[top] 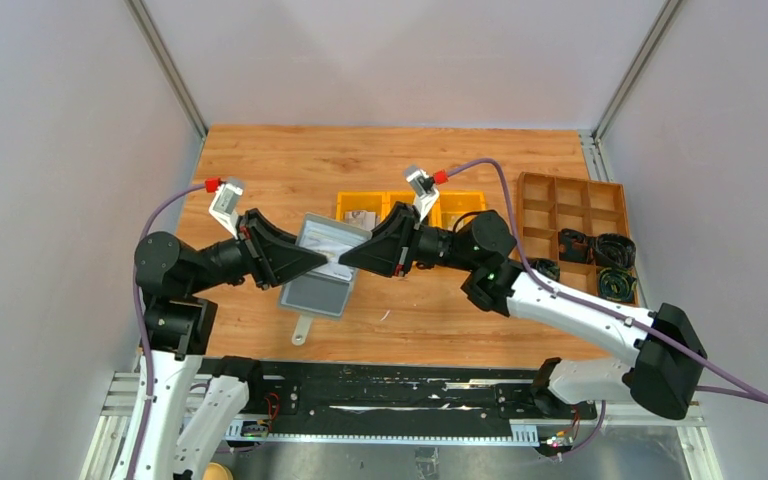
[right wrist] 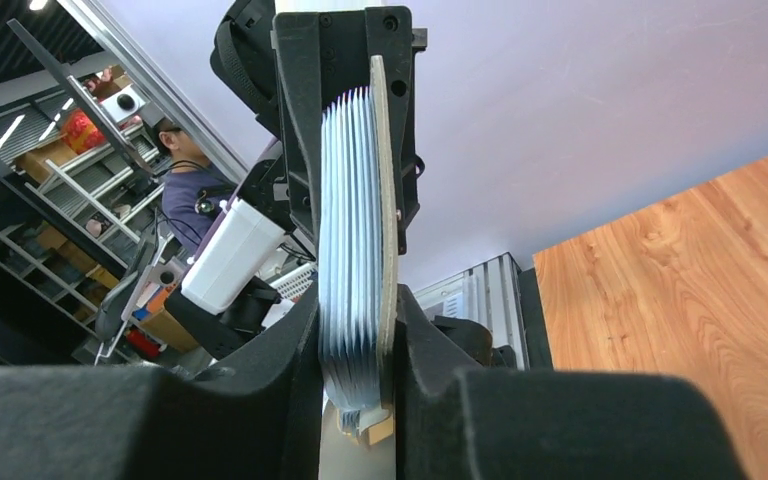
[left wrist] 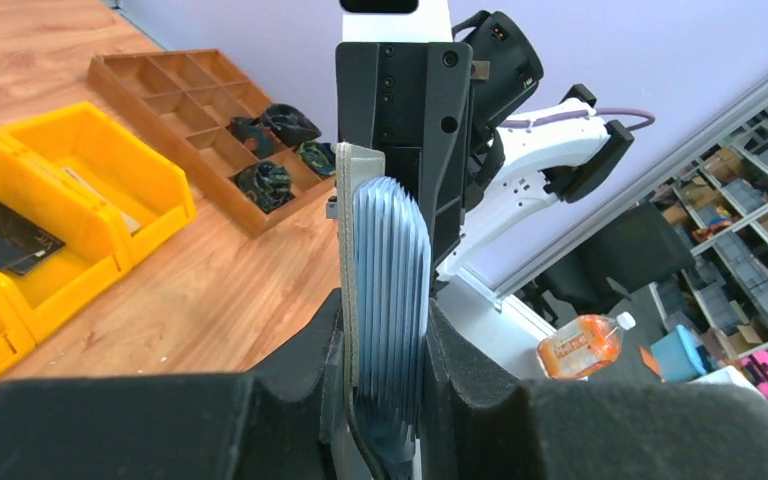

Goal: Take the credit cards out of the card holder
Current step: Remove the credit card from the card holder.

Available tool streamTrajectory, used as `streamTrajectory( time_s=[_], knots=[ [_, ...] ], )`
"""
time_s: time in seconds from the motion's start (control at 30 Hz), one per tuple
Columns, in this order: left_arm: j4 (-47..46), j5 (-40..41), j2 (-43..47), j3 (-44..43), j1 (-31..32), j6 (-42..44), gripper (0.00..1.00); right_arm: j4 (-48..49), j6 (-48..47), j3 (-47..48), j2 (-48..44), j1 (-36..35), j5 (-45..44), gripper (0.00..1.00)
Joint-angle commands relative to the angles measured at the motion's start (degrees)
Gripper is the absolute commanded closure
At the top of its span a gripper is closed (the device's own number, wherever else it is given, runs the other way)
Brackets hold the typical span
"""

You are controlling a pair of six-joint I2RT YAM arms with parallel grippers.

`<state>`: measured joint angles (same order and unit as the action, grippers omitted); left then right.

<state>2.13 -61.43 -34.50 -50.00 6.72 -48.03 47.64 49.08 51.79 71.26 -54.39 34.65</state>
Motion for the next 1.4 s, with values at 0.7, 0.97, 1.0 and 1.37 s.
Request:
streamTrajectory(
  time_s=[0.7, 0.97, 1.0, 1.37],
  knots=[
    [28.63, -16.98, -5.54, 0.39, 0.77, 32.74, 0.51, -101.34, -45.17, 57.74, 24.05, -1.81, 18.43, 1.0],
    [30.65, -16.42, -4.54, 2.01, 8.07, 36.81, 0.58, -109.44, -50.67, 67.25, 29.13, -2.71, 18.11, 1.0],
    [30.72, -15.3, -4.85, 1.82, 8.92, 37.23, 0.63, -109.77, -50.9, 67.75, 29.27, -2.69, 18.01, 1.0],
    [23.49, -0.21, -7.82, -1.63, 9.85, 27.43, 1.0, -80.48, -34.28, 42.75, 15.99, 2.29, 24.88, 0.31]
  ],
)
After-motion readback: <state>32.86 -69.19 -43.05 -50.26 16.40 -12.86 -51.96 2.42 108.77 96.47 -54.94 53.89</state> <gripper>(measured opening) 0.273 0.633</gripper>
